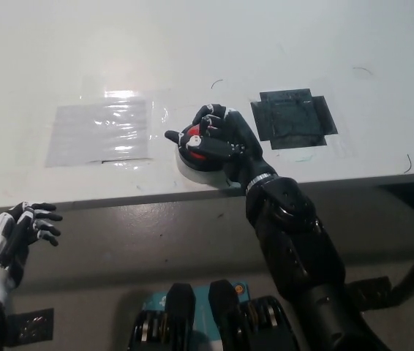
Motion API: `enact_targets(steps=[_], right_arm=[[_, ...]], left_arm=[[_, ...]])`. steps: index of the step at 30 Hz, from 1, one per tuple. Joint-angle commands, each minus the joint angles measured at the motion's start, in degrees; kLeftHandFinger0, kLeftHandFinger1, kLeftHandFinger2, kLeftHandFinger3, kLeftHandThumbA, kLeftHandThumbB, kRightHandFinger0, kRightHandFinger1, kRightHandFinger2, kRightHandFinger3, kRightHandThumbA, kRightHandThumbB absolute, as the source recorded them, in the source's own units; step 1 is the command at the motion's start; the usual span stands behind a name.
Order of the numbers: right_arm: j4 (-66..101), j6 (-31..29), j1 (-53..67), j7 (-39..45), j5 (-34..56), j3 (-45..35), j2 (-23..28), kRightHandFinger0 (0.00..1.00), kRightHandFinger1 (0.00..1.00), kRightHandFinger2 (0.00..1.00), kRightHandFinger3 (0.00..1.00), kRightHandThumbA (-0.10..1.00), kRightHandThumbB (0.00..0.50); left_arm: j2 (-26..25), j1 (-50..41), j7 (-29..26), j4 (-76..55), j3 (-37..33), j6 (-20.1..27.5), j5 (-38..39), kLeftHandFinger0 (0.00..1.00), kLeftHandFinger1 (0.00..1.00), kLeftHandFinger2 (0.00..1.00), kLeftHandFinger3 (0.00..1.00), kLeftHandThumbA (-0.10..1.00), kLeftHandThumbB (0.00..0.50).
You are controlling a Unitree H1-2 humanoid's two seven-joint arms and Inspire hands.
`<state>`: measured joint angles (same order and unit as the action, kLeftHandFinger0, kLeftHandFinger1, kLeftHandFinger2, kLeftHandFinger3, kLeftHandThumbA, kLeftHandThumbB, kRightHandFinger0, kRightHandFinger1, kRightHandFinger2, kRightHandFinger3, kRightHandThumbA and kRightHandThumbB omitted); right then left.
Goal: The robot uses its right hand to make a fist and press the red button kept in the middle of the desk
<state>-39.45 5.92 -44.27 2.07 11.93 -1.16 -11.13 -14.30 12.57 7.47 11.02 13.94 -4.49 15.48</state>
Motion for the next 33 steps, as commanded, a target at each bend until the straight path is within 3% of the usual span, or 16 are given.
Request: enact_targets(steps=[1, 5, 10, 11, 12, 18, 20, 25, 27, 30, 33], right_arm=[[-1.4, 6.1, 3.3, -1.1, -0.7, 0.0, -0.3, 0.0, 0.0, 0.11, 0.24, 1.0, 0.324], [-1.6, 5.9, 3.4, -1.0, -1.2, 0.4, -0.4, 0.0, 0.0, 0.1, 0.24, 1.0, 0.308], [-1.8, 6.0, 2.5, -1.3, -1.5, 0.5, -0.4, 0.0, 0.0, 0.1, 0.25, 1.0, 0.327], [-1.3, 6.4, 2.7, -1.4, -1.4, 0.4, -0.6, 0.0, 0.0, 0.12, 0.26, 1.0, 0.353], [-1.2, 5.7, 2.2, -1.2, -1.7, 0.7, -0.3, 0.0, 0.0, 0.1, 0.24, 1.0, 0.303], [2.8, 6.7, -1.7, -0.2, -0.5, 0.0, 0.6, 0.0, 0.0, 0.09, 0.24, 1.0, 0.306], [6.9, 8.9, -4.2, -0.2, 0.4, -0.8, 1.3, 0.0, 0.0, 0.11, 0.23, 1.0, 0.279], [15.8, 13.6, -8.9, -0.6, 1.6, -2.2, 3.2, 0.0, 0.0, 0.09, 0.14, 1.0, 0.325], [19.3, 16.2, -11.1, -1.3, 2.8, -3.8, 3.9, 0.0, 0.0, 0.1, 0.13, 1.0, 0.384], [23.7, 19.7, -12.2, -1.6, 3.6, -5.2, 4.9, 0.0, 0.0, 0.09, 0.1, 1.0, 0.391], [26.1, 20.6, -12.6, -1.1, 3.2, -5.4, 6.3, 0.0, 0.0, 0.06, 0.07, 1.0, 0.373]], left_arm=[[-1.5, 1.4, 0.8, -0.7, 0.3, 1.6, 0.3, 0.35, 0.36, 0.43, 0.53, 0.66, 0.113], [-1.6, 1.6, 1.5, 0.0, 0.3, 2.4, 0.9, 0.3, 0.32, 0.41, 0.52, 0.64, 0.111], [-1.6, 1.4, 1.0, -0.4, 0.2, 1.6, 0.5, 0.42, 0.41, 0.49, 0.57, 0.68, 0.13], [-1.7, 0.8, 1.2, -0.4, 0.2, 1.8, 0.4, 0.42, 0.4, 0.48, 0.58, 0.67, 0.119], [-1.9, 0.8, 1.1, -0.5, 0.0, 1.8, 0.1, 0.42, 0.4, 0.48, 0.58, 0.67, 0.118], [-1.8, -0.5, 1.4, -1.2, 0.0, 2.2, 0.2, 0.37, 0.38, 0.45, 0.55, 0.67, 0.106], [-1.9, -0.9, 1.4, -1.6, -0.1, 1.0, 0.4, 0.39, 0.39, 0.48, 0.59, 0.66, 0.097], [-1.5, -1.7, 0.7, -2.0, 0.2, 0.5, 0.6, 0.36, 0.36, 0.43, 0.54, 0.65, 0.129], [-1.7, -2.0, 0.6, -2.1, -0.1, 0.9, -0.2, 0.39, 0.38, 0.46, 0.56, 0.68, 0.131], [-2.1, -2.3, 1.0, -2.0, -0.3, 0.7, -0.2, 0.47, 0.45, 0.54, 0.61, 0.7, 0.127], [-2.2, -2.4, 0.6, -2.1, -0.4, 0.6, -0.8, 0.39, 0.39, 0.47, 0.58, 0.7, 0.135]])
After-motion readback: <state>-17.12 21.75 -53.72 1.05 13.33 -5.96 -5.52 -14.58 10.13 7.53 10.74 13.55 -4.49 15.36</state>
